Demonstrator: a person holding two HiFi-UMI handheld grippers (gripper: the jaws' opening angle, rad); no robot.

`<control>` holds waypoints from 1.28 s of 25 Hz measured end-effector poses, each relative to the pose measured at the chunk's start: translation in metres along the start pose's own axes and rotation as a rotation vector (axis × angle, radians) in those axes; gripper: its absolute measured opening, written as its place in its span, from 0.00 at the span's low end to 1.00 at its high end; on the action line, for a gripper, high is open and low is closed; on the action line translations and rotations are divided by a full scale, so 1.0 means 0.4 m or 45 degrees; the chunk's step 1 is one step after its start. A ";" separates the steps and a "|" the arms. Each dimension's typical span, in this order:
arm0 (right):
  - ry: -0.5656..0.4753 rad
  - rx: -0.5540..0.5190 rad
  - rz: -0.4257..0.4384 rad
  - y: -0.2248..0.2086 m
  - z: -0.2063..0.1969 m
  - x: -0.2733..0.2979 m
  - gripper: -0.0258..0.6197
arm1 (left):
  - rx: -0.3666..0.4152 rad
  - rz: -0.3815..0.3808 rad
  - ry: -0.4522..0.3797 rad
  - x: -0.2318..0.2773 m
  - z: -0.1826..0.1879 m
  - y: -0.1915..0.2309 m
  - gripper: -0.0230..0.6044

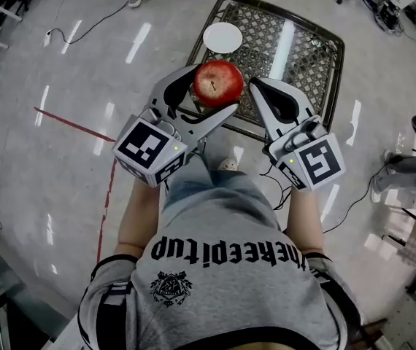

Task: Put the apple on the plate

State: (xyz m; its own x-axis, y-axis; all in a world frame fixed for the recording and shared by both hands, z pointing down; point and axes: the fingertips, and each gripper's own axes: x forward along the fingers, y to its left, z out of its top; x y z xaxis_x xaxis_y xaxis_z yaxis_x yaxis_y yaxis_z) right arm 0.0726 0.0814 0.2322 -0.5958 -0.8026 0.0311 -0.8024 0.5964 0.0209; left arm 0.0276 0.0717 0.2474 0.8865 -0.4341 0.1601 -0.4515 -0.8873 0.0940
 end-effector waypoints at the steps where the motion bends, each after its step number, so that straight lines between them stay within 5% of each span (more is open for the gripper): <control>1: 0.001 0.002 -0.005 -0.002 0.000 0.008 0.03 | 0.001 -0.006 0.000 0.002 0.001 0.007 0.68; 32: 0.057 0.027 -0.211 -0.082 -0.007 0.284 0.03 | 0.022 -0.214 0.051 0.058 0.025 0.302 0.68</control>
State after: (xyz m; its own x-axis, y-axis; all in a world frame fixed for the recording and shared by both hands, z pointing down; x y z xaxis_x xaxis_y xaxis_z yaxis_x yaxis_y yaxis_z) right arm 0.0313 -0.0293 0.2379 -0.4533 -0.8883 0.0734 -0.8904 0.4551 0.0084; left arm -0.0054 -0.0471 0.2524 0.9446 -0.2730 0.1824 -0.2949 -0.9497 0.1055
